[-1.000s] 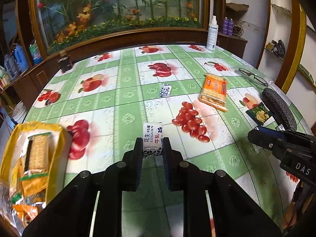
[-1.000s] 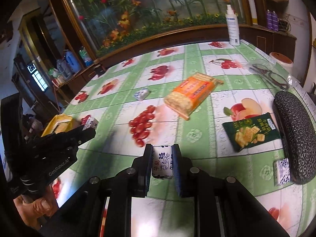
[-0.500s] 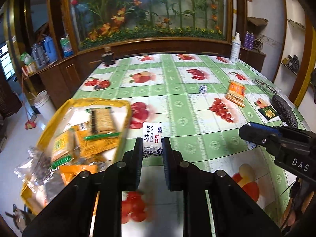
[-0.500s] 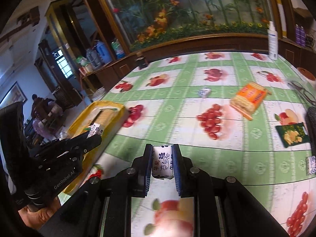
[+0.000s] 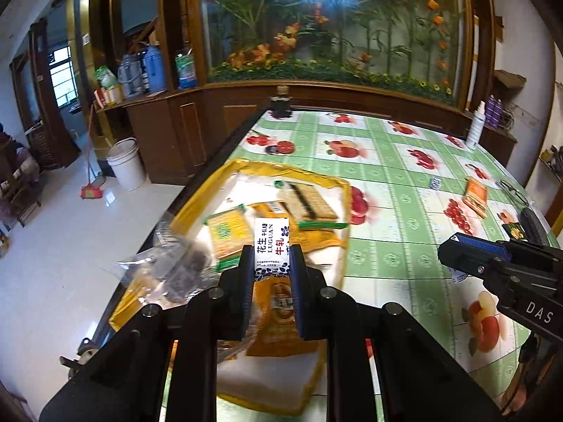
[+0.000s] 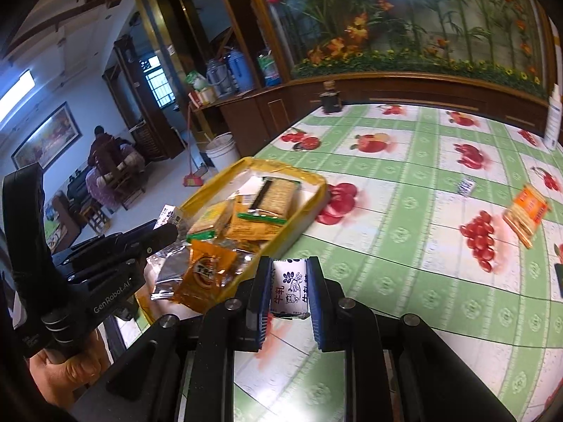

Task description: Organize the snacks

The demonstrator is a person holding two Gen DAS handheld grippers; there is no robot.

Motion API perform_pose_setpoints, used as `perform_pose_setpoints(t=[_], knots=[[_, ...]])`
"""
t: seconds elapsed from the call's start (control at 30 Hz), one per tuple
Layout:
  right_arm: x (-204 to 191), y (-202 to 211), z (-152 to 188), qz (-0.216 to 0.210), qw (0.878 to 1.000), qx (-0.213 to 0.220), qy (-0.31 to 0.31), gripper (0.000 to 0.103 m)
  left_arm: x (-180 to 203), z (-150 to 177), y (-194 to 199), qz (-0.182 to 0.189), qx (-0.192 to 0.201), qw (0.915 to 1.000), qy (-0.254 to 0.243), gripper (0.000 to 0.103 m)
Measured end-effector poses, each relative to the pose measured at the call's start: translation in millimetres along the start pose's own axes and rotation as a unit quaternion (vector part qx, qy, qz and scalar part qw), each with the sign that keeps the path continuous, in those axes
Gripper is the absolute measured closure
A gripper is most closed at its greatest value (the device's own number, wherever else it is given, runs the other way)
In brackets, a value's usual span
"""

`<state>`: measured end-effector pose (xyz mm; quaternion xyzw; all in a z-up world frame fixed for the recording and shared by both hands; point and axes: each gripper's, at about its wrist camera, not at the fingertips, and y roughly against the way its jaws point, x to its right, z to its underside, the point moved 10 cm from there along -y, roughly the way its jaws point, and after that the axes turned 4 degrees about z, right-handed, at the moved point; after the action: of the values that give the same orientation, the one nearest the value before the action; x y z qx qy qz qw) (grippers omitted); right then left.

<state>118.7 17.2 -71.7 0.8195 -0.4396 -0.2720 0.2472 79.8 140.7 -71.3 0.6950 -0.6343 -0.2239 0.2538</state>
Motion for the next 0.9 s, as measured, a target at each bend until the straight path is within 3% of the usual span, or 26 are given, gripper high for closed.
perform_pose_setpoints(t=[0.53, 0.9], knots=[[-52, -31, -36, -0.017, 0.999, 0.003, 0.038, 0.083, -45, 4, -2, -0.026, 0.001, 0.9991, 0.032, 0.087], [-58, -64, -59, -0.018, 0.999, 0.001, 0.039, 0.083, -63, 9, -14, -0.038, -0.012, 0.9984, 0.040, 0.086]])
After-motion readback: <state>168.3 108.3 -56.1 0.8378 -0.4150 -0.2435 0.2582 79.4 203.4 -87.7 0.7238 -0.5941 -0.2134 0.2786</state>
